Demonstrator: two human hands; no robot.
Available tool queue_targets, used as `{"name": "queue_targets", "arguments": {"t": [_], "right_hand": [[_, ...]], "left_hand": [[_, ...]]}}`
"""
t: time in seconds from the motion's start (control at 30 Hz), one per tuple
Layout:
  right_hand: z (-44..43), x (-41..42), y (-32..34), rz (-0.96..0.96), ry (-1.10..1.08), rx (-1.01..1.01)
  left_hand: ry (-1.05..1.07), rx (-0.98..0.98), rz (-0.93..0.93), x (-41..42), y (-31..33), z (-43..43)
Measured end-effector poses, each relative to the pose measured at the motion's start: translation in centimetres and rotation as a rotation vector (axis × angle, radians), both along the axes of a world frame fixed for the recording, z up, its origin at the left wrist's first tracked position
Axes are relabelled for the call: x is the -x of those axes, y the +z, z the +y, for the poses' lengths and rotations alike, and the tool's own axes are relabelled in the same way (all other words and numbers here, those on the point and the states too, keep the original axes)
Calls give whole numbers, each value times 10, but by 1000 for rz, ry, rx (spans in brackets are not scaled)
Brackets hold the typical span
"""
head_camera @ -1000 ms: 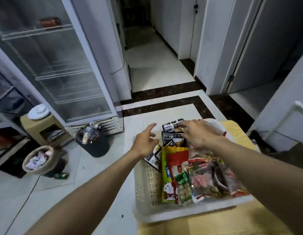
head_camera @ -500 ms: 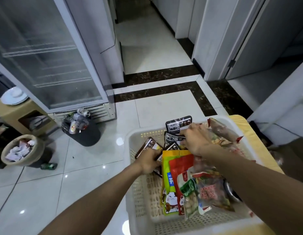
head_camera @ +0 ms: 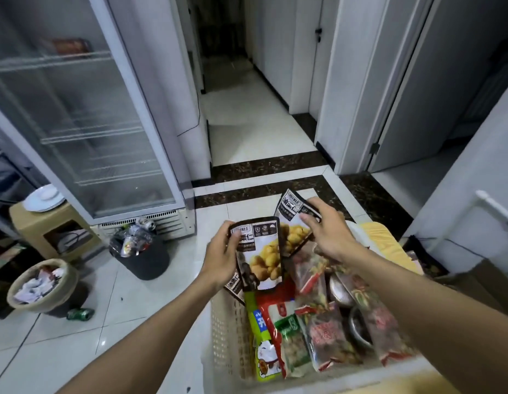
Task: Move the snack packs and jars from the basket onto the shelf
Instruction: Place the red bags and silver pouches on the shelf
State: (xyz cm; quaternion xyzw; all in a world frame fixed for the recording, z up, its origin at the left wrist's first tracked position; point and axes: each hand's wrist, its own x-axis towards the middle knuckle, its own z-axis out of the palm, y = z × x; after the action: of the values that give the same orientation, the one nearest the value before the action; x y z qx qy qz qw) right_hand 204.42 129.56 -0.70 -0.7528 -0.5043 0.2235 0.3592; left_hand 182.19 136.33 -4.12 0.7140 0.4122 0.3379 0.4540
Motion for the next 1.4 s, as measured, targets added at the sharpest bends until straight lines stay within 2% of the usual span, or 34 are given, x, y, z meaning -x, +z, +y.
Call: {"name": "queue_targets", "arguments": {"t": [0.2,0.5,0.67,0.8,1.07,1.17,1.27,1.4], "right_hand": [[-49,-13,60,1,11,-176],[-180,-24,149,-61,-49,-257],[-290,-15,170,-85,-208,-277],[-387,-11,196,-191,-354,-243],[-578,-30,254,-356,-712,-320],[-640,-51,275,-409,-843,-362],[-700,-79,295,-379,-963,-419],[-782,-141,316,-361,-1103,-478]], "left_hand": [[74,-140,-52,2,68,-23],[-83,-209,-174,-24,142,-105],[-281,-151,-274,-53,164,-179],[-440,-58,-326,-84,187,-249],[-734,72,-491,-163,246,-405],[-819,129,-497,-199,272,-461],[-909,124,-471,-242,297,-515],[-989,16,-450,-312,328,-592]]}}
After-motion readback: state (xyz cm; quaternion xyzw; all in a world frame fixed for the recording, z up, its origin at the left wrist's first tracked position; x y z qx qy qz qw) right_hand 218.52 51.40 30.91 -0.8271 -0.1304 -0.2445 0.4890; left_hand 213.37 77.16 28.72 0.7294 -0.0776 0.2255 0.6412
